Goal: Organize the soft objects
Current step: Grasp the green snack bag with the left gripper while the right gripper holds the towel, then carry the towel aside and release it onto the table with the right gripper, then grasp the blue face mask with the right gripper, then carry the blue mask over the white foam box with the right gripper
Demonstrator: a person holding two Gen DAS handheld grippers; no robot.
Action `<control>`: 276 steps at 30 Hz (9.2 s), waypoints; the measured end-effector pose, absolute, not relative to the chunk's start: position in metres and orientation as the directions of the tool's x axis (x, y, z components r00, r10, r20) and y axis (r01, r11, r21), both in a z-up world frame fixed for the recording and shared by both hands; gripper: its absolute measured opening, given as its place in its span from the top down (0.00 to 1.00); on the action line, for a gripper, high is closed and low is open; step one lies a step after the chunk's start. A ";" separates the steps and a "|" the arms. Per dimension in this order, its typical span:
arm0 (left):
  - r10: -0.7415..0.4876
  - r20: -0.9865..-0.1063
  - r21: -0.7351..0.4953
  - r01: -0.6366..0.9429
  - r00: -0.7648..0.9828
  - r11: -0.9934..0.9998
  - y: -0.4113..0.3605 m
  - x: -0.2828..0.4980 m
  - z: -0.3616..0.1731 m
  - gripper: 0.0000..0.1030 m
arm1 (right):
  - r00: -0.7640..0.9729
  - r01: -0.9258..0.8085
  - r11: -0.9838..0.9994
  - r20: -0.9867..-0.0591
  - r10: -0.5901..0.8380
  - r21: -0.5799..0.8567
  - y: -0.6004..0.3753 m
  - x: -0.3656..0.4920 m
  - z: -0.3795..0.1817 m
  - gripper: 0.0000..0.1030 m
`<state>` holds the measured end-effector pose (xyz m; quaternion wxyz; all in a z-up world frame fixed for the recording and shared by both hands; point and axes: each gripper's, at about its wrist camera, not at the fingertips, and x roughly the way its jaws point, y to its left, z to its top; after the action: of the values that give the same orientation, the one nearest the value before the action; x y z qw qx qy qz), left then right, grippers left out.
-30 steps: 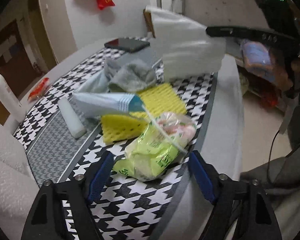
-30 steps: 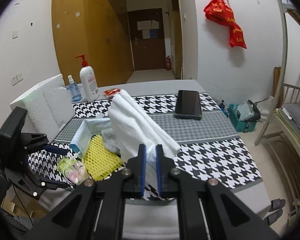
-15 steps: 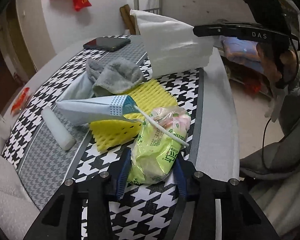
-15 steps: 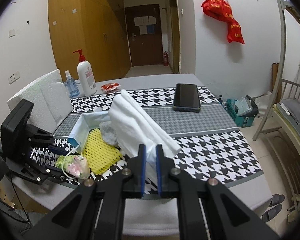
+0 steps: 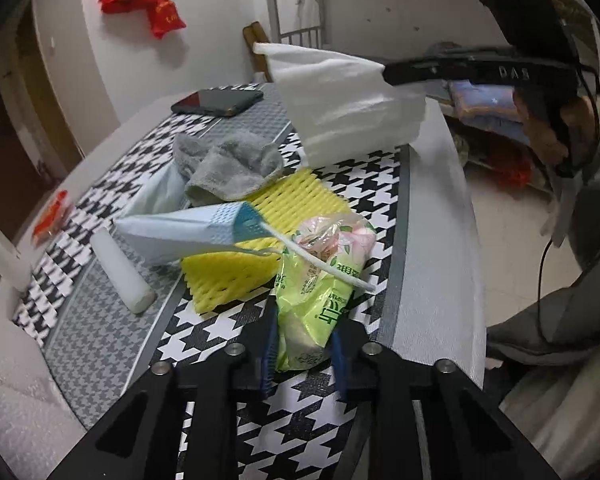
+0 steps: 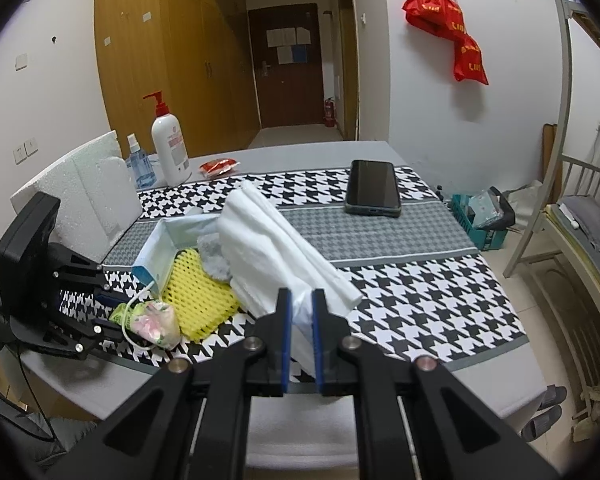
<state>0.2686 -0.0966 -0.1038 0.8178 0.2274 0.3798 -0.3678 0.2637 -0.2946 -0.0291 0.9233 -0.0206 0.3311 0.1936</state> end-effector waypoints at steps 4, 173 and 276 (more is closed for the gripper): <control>-0.403 -0.786 0.121 0.756 0.469 0.643 -0.100 0.263 -0.099 0.81 | 0.716 -0.372 0.923 -0.605 0.350 0.094 -0.296 0.259 -0.024 0.88; -0.033 -0.628 0.403 0.362 0.777 0.841 -0.012 0.147 0.021 0.82 | 0.590 -0.696 0.661 -0.302 0.749 0.280 -0.134 0.205 0.015 0.96; 0.324 -0.348 0.041 -0.331 0.880 0.943 0.169 0.106 0.039 0.82 | 0.483 -0.792 0.587 -0.417 0.770 0.167 0.062 0.274 0.078 0.96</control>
<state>0.1064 0.1689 0.0392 0.9694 -0.0100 0.1778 0.1690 0.2738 0.0622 0.0777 0.8608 -0.0239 0.2297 0.4536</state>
